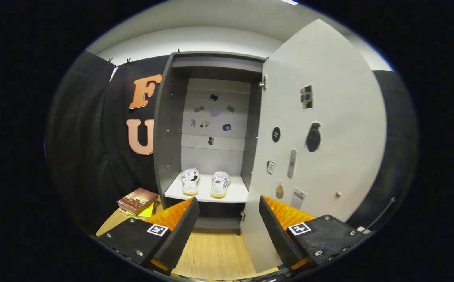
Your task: Open the shoe cabinet door, grab the shoes and put them into the shoe cabinet, then close the shoe cabinet door.
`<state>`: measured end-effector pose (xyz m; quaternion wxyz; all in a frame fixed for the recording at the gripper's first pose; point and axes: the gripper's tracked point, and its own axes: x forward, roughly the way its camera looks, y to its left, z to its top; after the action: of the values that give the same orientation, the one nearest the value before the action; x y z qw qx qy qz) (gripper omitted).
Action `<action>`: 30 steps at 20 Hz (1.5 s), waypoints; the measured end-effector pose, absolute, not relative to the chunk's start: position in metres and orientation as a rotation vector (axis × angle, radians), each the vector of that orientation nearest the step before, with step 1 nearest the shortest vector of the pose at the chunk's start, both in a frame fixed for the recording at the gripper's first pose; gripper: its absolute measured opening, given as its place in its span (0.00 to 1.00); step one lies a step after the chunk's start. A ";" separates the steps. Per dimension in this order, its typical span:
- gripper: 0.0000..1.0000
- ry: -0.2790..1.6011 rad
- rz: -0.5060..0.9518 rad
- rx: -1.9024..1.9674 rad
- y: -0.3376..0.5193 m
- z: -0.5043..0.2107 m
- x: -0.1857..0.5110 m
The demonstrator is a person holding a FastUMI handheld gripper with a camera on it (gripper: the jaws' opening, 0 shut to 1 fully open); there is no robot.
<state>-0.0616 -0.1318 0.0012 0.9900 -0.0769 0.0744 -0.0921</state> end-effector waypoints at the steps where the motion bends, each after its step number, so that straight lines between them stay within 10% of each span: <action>1: 0.95 0.145 -0.216 -0.150 -0.145 0.003 -0.076; 11: 0.95 0.113 -0.493 -0.077 -0.276 -0.002 -0.135; 30: 0.96 0.077 -0.558 -0.051 -0.335 0.020 -0.157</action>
<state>-0.1569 -0.3347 0.0198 0.9603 -0.0254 0.0379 -0.2754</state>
